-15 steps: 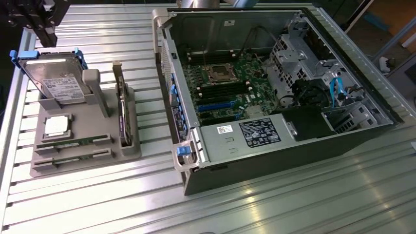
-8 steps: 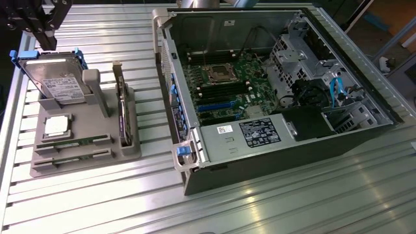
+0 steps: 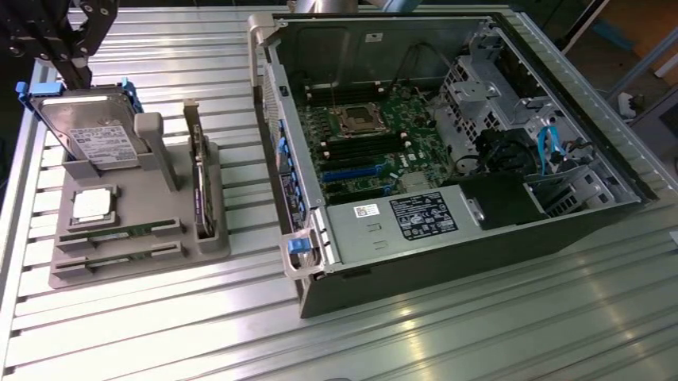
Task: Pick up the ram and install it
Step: 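Reach for the ram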
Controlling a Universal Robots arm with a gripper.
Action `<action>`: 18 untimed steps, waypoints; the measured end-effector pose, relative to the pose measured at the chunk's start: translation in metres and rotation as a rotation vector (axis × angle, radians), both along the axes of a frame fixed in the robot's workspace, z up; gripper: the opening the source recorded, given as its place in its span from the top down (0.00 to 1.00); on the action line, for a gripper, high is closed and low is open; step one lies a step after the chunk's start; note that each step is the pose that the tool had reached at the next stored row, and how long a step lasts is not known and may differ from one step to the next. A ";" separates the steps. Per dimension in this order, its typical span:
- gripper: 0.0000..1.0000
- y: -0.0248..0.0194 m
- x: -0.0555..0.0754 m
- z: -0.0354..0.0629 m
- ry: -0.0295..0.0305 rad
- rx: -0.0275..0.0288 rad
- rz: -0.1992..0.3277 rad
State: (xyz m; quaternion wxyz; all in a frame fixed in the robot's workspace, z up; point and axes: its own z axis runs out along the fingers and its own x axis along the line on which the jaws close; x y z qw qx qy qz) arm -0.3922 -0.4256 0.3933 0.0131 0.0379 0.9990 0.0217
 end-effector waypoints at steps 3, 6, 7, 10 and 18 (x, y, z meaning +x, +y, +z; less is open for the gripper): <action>0.89 -0.0036 0.000 0.0000 0.0000 0.0000 0.000; 0.89 -0.0072 0.000 0.0000 0.0000 0.0000 0.000; 0.89 -0.0085 0.000 0.0000 0.0000 0.0000 0.000; 0.89 -0.0131 0.000 0.0000 0.0000 0.0001 0.000; 0.89 -0.0249 0.000 0.0000 0.0000 0.0000 0.000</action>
